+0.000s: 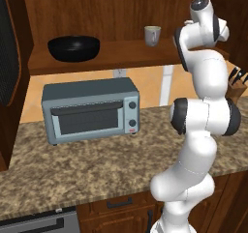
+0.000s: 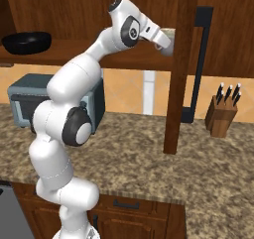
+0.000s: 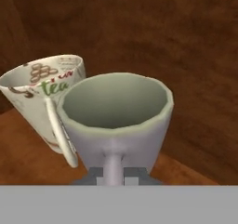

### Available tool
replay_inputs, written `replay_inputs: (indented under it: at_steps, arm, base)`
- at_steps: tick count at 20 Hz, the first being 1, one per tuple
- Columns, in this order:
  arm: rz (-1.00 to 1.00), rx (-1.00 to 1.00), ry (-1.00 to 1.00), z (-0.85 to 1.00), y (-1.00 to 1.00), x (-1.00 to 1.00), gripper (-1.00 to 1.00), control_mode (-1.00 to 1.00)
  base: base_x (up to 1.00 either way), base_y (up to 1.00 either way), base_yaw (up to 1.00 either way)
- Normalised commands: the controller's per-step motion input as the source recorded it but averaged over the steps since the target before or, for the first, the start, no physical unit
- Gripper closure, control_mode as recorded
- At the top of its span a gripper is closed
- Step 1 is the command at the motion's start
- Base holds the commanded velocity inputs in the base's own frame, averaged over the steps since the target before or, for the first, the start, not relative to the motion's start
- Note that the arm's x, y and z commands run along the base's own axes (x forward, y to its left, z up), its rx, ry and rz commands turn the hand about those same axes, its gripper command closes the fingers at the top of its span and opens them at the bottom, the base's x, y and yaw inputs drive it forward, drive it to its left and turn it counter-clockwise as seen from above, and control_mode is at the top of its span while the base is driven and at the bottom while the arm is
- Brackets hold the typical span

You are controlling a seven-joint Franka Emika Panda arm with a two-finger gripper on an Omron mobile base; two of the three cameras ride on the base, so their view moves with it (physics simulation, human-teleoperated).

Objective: Gather all objects into one cabinet and sort the glasses and bowls to opposite sides.

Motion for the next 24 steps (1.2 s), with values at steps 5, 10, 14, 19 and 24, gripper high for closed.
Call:
replay_inputs:
  at_steps: [5,10,14,19,24]
  arm:
    - [0.0,0.0,0.0,-0.11,-0.02,0.01,-1.0,-1.0]
    - [-0.01,0.0,0.0,0.0,0.01,0.0,-1.0,-1.0]
    - [-0.04,0.0,0.0,-0.01,0.1,-0.23,-1.0,-1.0]
    - [0.0,-0.01,0.0,-0.02,0.49,-0.46,-1.0,-1.0]
    - [0.02,-0.01,0.0,-0.02,0.62,-0.55,-1.0,-1.0]
  base:
    - [0.0,0.0,0.0]
    - [0.0,0.0,0.0]
    - [0.0,0.0,0.0]
    - [0.0,0.0,0.0]
    - [0.0,0.0,0.0]
